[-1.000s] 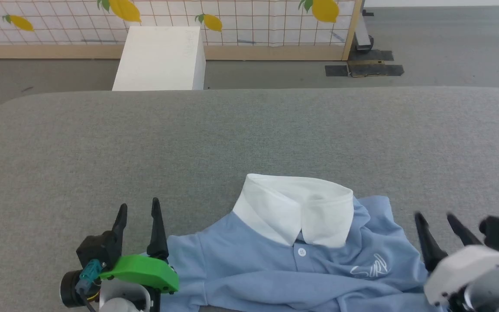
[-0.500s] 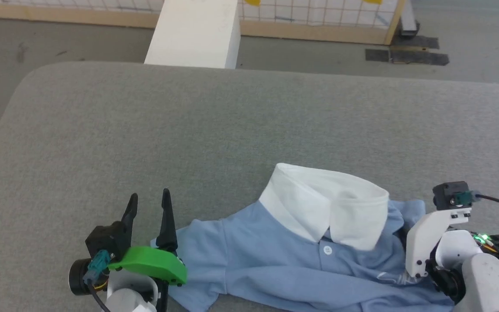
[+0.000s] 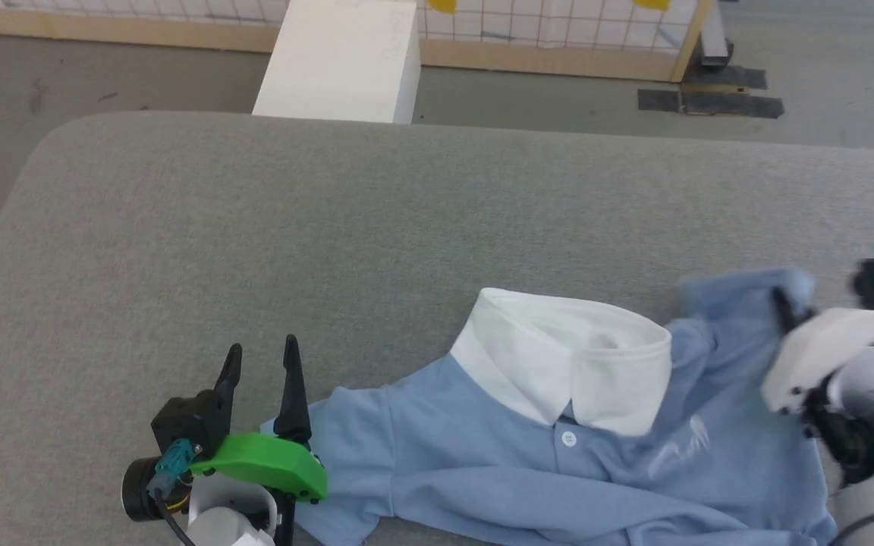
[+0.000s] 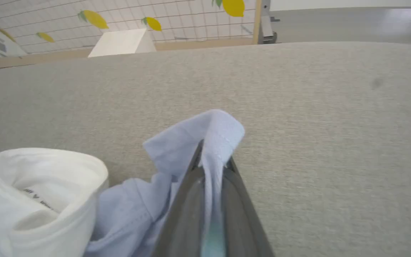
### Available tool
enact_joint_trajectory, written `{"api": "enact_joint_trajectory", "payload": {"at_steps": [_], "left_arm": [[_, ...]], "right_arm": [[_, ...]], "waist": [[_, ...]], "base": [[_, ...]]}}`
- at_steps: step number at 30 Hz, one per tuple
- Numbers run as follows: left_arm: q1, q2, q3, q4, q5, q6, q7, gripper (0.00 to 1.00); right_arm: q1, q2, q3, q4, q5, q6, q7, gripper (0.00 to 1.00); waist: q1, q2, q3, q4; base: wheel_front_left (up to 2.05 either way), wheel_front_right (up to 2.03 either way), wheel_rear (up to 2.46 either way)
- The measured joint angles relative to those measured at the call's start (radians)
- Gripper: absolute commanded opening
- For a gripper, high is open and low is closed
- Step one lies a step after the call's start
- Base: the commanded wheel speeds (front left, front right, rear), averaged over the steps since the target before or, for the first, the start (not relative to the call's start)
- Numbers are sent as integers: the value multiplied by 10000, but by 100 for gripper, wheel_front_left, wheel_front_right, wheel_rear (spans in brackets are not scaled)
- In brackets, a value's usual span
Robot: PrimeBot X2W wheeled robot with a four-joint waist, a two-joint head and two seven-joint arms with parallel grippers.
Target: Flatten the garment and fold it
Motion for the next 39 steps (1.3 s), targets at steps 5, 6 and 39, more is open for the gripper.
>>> {"api": "enact_joint_trajectory", "payload": {"at_steps": [5,6,39], "left_arm": [[64,21,12,4,25,0,0,100],[81,25,12,4,25,0,0,100],[544,1141,-573,-430,-370,533,6401,100]], "right_arm": [[280,351,-2059,-481,-523,0,-1158,0],[376,403,-2439,-560,-598,0,-1266,0],[3083,443,-1007,-1507,276,0,-3829,100]], "waist": [[0,0,-247,-362],[0,0,-279,-427],[0,0,-521,-1934]], "base": [[0,0,0],[0,0,0],[0,0,0]]}}
